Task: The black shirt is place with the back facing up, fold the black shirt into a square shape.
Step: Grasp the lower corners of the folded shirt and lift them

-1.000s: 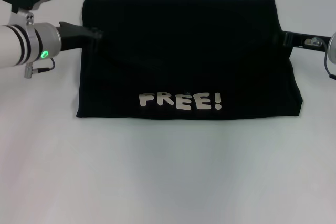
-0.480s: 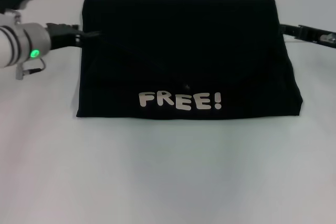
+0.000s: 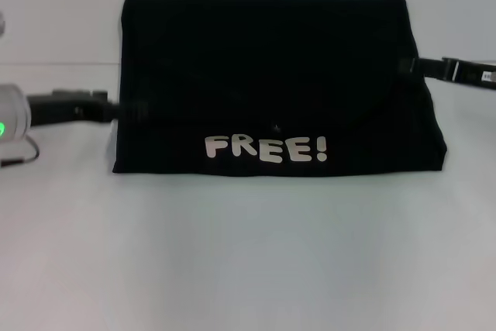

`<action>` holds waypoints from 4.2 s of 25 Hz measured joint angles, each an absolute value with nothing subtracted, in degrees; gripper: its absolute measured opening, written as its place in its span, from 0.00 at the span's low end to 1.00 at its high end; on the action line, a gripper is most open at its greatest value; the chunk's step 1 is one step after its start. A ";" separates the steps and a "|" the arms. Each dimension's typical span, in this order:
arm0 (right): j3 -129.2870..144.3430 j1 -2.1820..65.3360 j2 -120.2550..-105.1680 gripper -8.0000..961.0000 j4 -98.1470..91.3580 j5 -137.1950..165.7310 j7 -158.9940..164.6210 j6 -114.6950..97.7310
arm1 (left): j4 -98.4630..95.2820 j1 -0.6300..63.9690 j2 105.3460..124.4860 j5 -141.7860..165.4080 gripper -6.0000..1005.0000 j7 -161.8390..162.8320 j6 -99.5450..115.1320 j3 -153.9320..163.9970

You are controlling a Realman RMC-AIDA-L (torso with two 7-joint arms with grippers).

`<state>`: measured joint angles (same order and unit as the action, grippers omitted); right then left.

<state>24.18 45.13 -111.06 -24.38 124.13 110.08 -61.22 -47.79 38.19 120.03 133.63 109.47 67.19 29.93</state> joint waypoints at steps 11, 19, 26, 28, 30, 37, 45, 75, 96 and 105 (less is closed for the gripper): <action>25.29 43.12 -109.80 0.77 -25.25 123.91 111.80 -67.33 | -53.36 30.10 123.65 136.67 0.94 101.46 66.67 37.23; 25.32 43.08 -109.76 0.77 -25.31 124.07 111.80 -67.19 | -50.42 31.36 123.91 136.67 0.94 101.51 62.28 41.21; 25.31 42.89 -109.80 0.77 -25.32 124.10 111.80 -67.20 | -48.51 32.36 123.82 138.09 0.94 104.79 57.25 42.05; 25.31 42.64 -109.82 0.77 -25.31 124.11 111.80 -67.20 | -48.19 32.47 123.85 138.16 0.94 104.87 57.45 42.57; 25.31 42.39 -109.82 0.77 -25.31 124.07 111.80 -67.20 | -48.12 32.49 123.86 138.16 0.94 104.87 57.62 43.23; 25.31 42.11 -110.00 0.77 -25.31 123.90 111.64 -67.23 | -47.99 32.55 124.03 138.02 0.94 104.86 58.34 46.41; 25.31 41.81 -110.12 0.77 -25.31 123.91 111.54 -67.60 | -47.98 32.69 123.91 138.19 0.85 104.84 58.14 45.64; 34.43 39.53 -110.19 0.77 -25.21 130.10 117.26 -58.80 | -48.34 33.18 123.61 138.16 0.01 104.87 58.75 46.15; 36.85 39.26 -111.88 0.16 -24.85 130.04 116.98 -55.26 | -47.98 33.58 123.48 138.92 0.01 104.58 58.70 46.14; 36.42 37.15 -111.72 0.04 -26.67 129.75 116.47 -58.80 | -49.38 32.96 123.49 139.32 0.01 106.61 60.55 45.61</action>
